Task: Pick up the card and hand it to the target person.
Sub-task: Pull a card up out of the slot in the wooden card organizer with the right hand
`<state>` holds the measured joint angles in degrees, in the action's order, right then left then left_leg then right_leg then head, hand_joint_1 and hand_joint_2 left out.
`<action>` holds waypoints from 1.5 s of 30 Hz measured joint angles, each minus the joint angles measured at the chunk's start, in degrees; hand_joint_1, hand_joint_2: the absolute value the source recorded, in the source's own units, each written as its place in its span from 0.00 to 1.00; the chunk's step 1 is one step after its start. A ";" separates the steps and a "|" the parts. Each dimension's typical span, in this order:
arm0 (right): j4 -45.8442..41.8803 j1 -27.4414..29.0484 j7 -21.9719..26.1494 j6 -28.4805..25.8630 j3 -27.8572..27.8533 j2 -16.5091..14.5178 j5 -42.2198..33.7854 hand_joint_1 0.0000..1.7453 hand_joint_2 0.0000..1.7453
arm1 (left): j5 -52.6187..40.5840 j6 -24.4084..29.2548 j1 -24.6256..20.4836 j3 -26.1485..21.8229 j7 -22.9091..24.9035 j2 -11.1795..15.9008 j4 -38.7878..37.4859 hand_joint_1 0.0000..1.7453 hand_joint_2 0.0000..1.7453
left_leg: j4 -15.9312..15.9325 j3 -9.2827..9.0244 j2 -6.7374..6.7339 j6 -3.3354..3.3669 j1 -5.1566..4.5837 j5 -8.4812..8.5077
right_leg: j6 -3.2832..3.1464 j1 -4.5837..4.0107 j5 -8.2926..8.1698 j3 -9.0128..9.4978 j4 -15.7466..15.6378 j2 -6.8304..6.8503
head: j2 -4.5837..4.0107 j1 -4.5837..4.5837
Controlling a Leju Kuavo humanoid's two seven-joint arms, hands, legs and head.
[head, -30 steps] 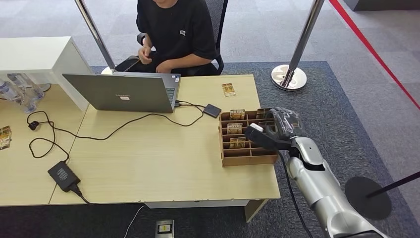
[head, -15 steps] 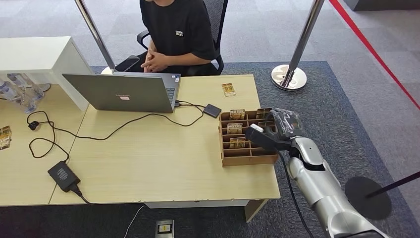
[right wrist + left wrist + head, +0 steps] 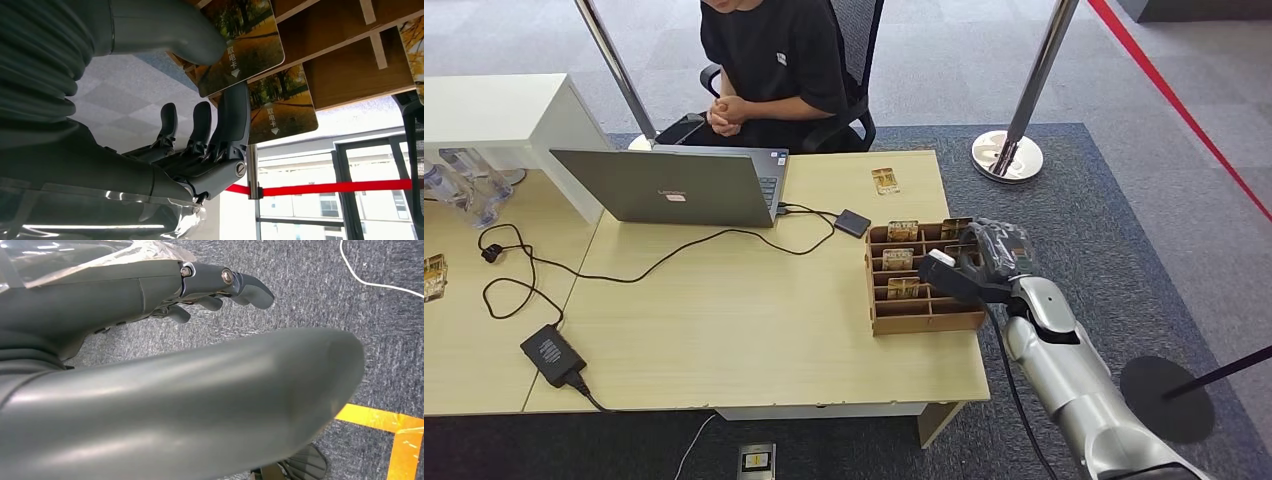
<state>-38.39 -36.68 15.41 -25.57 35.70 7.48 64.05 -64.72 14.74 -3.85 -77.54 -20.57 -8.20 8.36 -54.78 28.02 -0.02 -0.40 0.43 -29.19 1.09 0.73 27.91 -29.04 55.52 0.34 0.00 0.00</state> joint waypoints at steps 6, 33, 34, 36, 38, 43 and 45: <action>0.27 -0.40 0.00 0.43 0.12 -0.15 0.05 0.72 1.00 | -0.01 -0.01 -0.02 -0.01 -0.12 0.01 -0.01 0.00 0.00 | 0.01 -0.07 0.01 0.00 -0.01 -0.02 | 0.01 0.01 0.04 0.06 0.01 0.03 | 0.00 0.00; -4.58 2.91 -0.74 0.23 -2.28 2.81 -0.08 0.92 1.00 | -1.12 -1.14 -0.39 0.58 -0.27 0.28 -0.01 0.00 0.00 | 0.00 -0.05 0.14 -0.01 -0.01 0.02 | 0.02 -0.01 0.03 0.08 -0.03 0.15 | 0.00 0.00; -5.38 3.10 -0.26 0.60 -2.59 3.02 -0.45 0.93 1.00 | -1.19 -1.13 -0.43 0.56 -0.12 0.27 0.00 0.00 0.00 | 0.00 -0.07 0.14 -0.01 -0.01 0.02 | 0.02 -0.01 0.04 0.09 -0.02 0.16 | 0.00 0.00; -7.47 3.34 1.30 1.99 -3.29 3.51 -1.64 0.94 1.00 | -1.27 -1.01 -0.52 0.40 0.26 0.21 0.02 0.00 0.00 | 0.00 -0.04 0.16 -0.01 -0.01 0.02 | 0.02 0.00 0.04 0.07 -0.01 0.18 | 0.00 0.00; -9.54 3.24 3.42 4.11 -3.99 3.73 -3.70 0.94 1.00 | -1.24 -0.78 -0.55 0.13 0.51 0.16 0.03 0.00 0.00 | -0.01 -0.02 0.15 -0.01 -0.02 0.02 | 0.01 0.00 0.04 0.04 0.00 0.17 | 0.00 0.00; -12.95 2.88 7.31 8.72 -4.44 4.44 -7.97 0.94 1.00 | -1.32 -0.62 -0.54 -0.15 0.75 0.13 0.03 0.00 0.00 | -0.03 0.02 0.08 -0.01 -0.02 0.01 | 0.01 0.01 0.03 -0.03 0.04 0.10 | 0.00 0.00; -13.59 2.74 8.09 9.76 -4.39 4.68 -8.91 0.94 1.00 | -1.39 -0.58 -0.59 -0.17 0.89 0.08 0.04 0.00 0.00 | -0.03 0.01 0.11 -0.01 -0.03 0.01 | 0.01 0.02 0.05 -0.02 0.04 0.13 | 0.00 0.00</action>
<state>-51.98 -33.94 23.51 -15.82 31.31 12.16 55.14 -66.11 14.16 -4.44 -77.72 -19.68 -8.12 8.40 -54.81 28.03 0.09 -0.42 0.40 -29.18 1.10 0.75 27.96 -29.06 55.55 0.47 0.00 0.00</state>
